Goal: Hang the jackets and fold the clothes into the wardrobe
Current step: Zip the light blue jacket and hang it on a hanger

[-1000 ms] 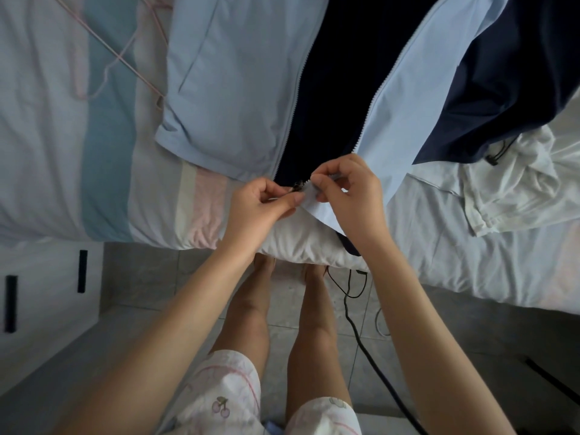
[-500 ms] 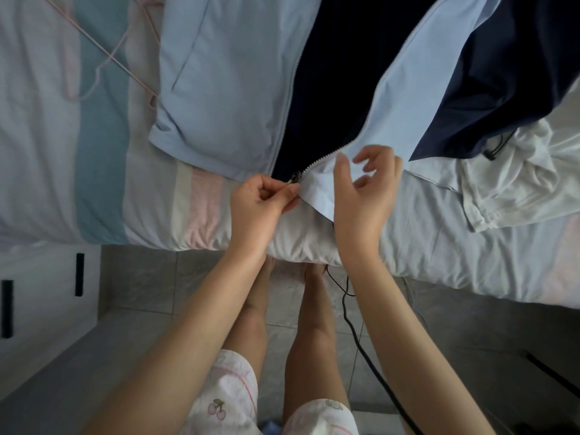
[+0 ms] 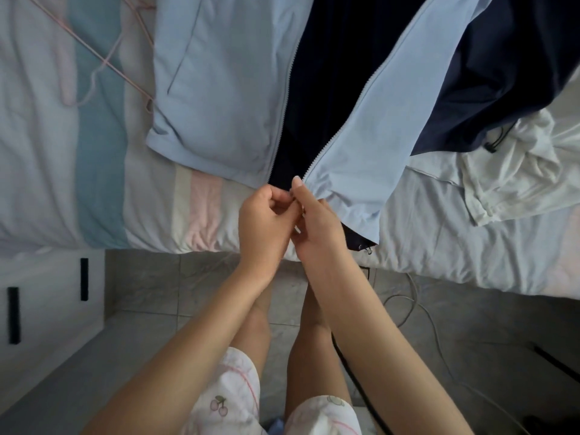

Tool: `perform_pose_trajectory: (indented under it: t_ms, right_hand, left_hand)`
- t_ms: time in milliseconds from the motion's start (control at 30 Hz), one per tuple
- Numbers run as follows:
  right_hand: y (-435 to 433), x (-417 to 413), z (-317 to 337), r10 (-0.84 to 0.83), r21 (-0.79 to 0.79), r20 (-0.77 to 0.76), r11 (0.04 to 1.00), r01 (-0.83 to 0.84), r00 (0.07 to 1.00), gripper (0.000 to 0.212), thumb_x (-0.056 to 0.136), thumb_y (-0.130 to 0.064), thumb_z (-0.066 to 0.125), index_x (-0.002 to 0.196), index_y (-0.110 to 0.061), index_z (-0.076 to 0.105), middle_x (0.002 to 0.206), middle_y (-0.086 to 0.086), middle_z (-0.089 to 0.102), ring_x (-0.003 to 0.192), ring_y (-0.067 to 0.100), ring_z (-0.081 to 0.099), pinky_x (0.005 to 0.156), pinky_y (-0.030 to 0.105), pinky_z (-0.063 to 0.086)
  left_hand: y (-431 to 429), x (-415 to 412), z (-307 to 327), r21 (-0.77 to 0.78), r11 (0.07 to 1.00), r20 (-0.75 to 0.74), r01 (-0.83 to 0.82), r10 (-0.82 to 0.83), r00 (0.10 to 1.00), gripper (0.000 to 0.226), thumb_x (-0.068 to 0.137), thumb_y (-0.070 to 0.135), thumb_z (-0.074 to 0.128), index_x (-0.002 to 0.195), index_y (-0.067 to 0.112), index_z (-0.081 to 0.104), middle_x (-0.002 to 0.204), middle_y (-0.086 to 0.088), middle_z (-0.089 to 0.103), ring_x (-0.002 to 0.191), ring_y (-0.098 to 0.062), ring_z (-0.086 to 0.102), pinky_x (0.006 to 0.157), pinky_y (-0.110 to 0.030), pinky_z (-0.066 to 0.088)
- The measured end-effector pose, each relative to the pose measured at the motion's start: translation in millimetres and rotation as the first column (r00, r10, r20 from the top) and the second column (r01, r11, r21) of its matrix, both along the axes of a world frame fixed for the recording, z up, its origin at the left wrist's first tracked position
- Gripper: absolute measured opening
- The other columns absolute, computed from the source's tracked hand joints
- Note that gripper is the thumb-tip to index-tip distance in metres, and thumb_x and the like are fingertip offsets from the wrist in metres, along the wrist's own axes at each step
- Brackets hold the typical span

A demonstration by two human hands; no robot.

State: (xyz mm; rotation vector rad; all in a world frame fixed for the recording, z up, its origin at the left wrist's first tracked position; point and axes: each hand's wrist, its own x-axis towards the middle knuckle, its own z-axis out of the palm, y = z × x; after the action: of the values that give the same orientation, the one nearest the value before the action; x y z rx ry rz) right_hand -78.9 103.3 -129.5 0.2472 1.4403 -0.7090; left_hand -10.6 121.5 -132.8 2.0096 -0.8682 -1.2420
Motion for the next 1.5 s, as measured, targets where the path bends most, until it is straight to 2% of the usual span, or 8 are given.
perform_pose_trajectory:
  t_ms: [167,434,534,634,767,968,1201,1502]
  right_hand:
    - [-8.3,-17.8,-1.8,0.293,-0.075,-0.074,0.952,-0.298,0.953,0.025,0.081,-0.02,0.075,0.064,-0.012,0.058,0.063,-0.002,0.064,0.058,0.005,0.063,0.059,0.017,0.052]
    - [-10.4,-39.4,-19.1,0.48,-0.127,-0.236,0.847,-0.517,0.845,0.026,0.084,-0.023,0.073,0.076,0.0,0.062,0.083,0.021,0.072,0.082,0.026,0.072,0.074,0.026,0.055]
    - [-15.2,-41.6,-20.4,0.451,-0.161,-0.227,0.857,-0.49,0.863,0.019,0.087,-0.016,0.068,0.081,0.002,0.063,0.08,0.015,0.072,0.072,0.016,0.071,0.062,0.018,0.054]
    - [-20.0,-44.6,-22.4,0.407,-0.178,-0.189,0.881,-0.438,0.894,0.02,0.086,-0.011,0.068,0.09,0.009,0.064,0.073,0.009,0.071,0.067,0.013,0.07,0.059,0.017,0.053]
    - [-22.6,-45.9,-25.2,0.387,-0.187,-0.147,0.893,-0.41,0.91,0.015,0.086,-0.006,0.067,0.085,0.008,0.064,0.074,0.012,0.071,0.067,0.015,0.071,0.061,0.018,0.054]
    - [-21.9,-46.1,-28.7,0.313,-0.198,-0.032,0.929,-0.313,0.949,0.013,0.085,0.0,0.065,0.095,0.007,0.059,0.07,0.007,0.07,0.069,0.015,0.069,0.065,0.018,0.055]
    - [-19.4,-52.2,-24.2,0.245,-0.248,0.034,0.941,-0.23,0.969,0.008,0.087,0.005,0.059,0.085,0.0,0.065,0.072,0.007,0.07,0.072,0.013,0.07,0.065,0.018,0.055]
    - [-16.2,-47.7,-21.7,0.205,-0.294,0.031,0.937,-0.187,0.978,0.01,0.088,0.005,0.057,0.084,-0.001,0.065,0.073,0.007,0.071,0.073,0.014,0.07,0.066,0.019,0.055]
  left_hand:
    - [-9.1,18.8,-6.9,-0.046,0.997,0.077,0.068,-0.064,0.995,0.027,0.078,0.013,0.075,0.065,0.025,0.055,0.063,0.009,0.064,0.057,0.002,0.061,0.06,-0.012,0.046]
    - [-13.9,27.0,-13.7,0.05,0.952,-0.19,0.302,-0.288,0.939,0.024,0.076,0.014,0.078,0.071,0.014,0.054,0.068,0.004,0.065,0.065,-0.006,0.064,0.065,-0.019,0.05]
    - [-19.0,35.1,-24.9,0.222,0.969,-0.4,0.107,-0.01,0.916,0.018,0.092,0.025,0.059,0.083,0.009,0.058,0.08,-0.003,0.067,0.077,-0.014,0.067,0.071,-0.024,0.053]
    - [-25.7,51.4,-56.1,0.415,0.885,-0.318,-0.213,0.36,0.877,0.011,0.097,0.022,0.051,0.09,0.014,0.057,0.089,0.0,0.061,0.09,-0.016,0.061,0.069,-0.022,0.05]
    - [-31.0,65.3,-95.2,0.549,0.805,-0.281,-0.224,0.43,0.858,0.03,0.092,0.025,0.061,0.119,0.012,0.057,0.114,-0.007,0.061,0.1,-0.015,0.059,0.07,-0.019,0.047]
    - [-50.8,59.2,-104.0,0.556,0.723,-0.32,-0.409,0.641,0.698,0.025,0.09,0.008,0.063,0.075,0.018,0.046,0.054,0.003,0.042,0.033,-0.001,0.036,0.031,-0.014,0.023]
    - [-62.3,39.7,-77.1,0.59,0.664,-0.5,-0.46,0.747,0.437,0.022,0.095,0.0,0.05,0.074,0.006,0.052,0.056,-0.001,0.057,0.037,-0.003,0.054,0.042,-0.012,0.046]
    - [-49.6,37.2,-15.6,0.352,0.893,-0.568,-0.28,0.441,0.695,0.01,0.087,0.006,0.064,0.082,0.013,0.061,0.062,0.008,0.067,0.06,-0.002,0.064,0.053,-0.013,0.048]
